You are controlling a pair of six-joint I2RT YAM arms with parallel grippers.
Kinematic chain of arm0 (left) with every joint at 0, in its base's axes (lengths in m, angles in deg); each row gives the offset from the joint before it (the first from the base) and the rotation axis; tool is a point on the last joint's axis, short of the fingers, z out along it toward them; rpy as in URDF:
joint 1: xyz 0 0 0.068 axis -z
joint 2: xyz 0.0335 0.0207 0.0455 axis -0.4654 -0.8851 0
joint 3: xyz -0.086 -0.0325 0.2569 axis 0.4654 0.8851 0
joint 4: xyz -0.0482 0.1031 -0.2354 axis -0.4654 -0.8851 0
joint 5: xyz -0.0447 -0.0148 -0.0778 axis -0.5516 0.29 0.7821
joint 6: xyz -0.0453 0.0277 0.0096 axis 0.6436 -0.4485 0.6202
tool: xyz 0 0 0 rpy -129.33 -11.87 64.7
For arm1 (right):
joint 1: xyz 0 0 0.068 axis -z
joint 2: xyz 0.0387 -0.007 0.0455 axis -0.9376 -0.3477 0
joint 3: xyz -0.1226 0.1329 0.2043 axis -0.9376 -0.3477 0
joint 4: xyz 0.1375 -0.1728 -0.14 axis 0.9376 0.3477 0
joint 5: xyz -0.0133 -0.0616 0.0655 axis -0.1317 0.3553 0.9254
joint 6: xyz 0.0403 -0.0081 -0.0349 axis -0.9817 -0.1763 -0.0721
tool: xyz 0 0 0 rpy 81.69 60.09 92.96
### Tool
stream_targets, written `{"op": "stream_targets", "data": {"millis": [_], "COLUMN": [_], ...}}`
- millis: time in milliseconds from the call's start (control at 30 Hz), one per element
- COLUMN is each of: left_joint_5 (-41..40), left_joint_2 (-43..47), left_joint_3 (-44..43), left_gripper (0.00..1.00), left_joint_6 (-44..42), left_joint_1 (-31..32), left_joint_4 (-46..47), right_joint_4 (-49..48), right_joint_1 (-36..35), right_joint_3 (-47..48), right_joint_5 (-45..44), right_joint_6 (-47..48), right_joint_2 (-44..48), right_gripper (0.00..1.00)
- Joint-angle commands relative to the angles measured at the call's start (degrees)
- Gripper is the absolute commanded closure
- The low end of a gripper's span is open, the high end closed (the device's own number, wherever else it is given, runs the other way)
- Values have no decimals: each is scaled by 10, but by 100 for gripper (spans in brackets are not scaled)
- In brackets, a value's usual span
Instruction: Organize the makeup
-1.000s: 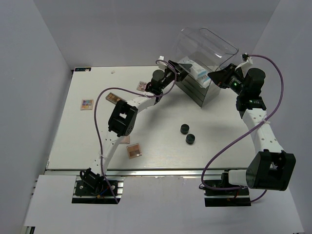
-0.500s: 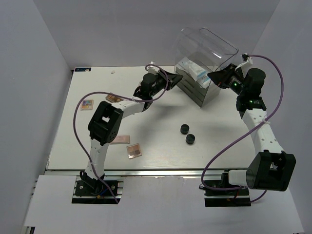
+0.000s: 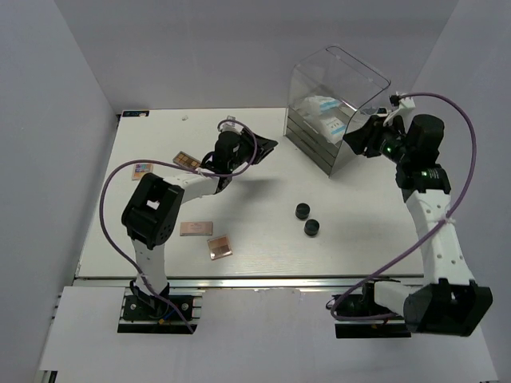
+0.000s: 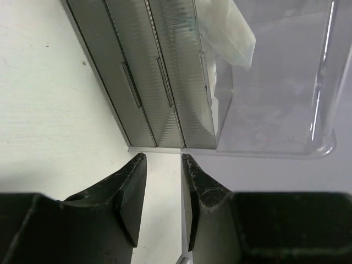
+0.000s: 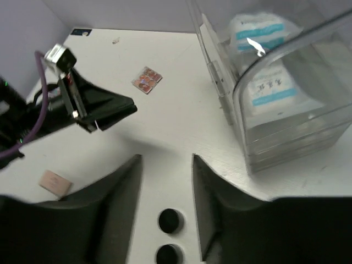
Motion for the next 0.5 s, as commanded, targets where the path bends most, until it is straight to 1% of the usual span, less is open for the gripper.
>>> {"op": "stream_targets", "data": {"millis": [0,33,67,100,133,167,233,267,300,367,467], "left_joint_5": [14,23,35,55,61,66,70,71,75,77,72], "left_joint_2": [-15,-56,-79,-101,-147,-168,-225,-242,-258,-298,-330], "left_joint_3": [-59,-96,-115,-131,-173,-198,-250,-297,-318,-369,-397], "left_gripper": [58,58,58,58,57,55,51,50,49,48,48], "left_joint_6": [-19,-11,-1,27,39,59,66,68,78,88,96], "left_joint_1": [2,2,2,2,2,2,6,6,7,7,8], "left_joint_4": [-35,-32,-5,11,25,37,31,27,26,22,34], "right_joint_4": [30,25,17,-1,-7,-10,-11,-14,-17,-24,-35], "right_joint_1": [0,0,0,0,0,0,0,0,0,1,1], "right_joint_3": [-10,-37,-51,-64,-76,-90,-98,-105,-108,-112,-120], "right_joint_5": [25,37,51,53,55,56,53,48,45,39,38], "right_joint_6": [123,134,161,162,162,162,162,162,161,162,158], "right_joint_2": [70,81,94,114,120,129,132,137,138,140,139], "right_gripper": [58,85,99,100,100,100,100,100,100,100,100]}}
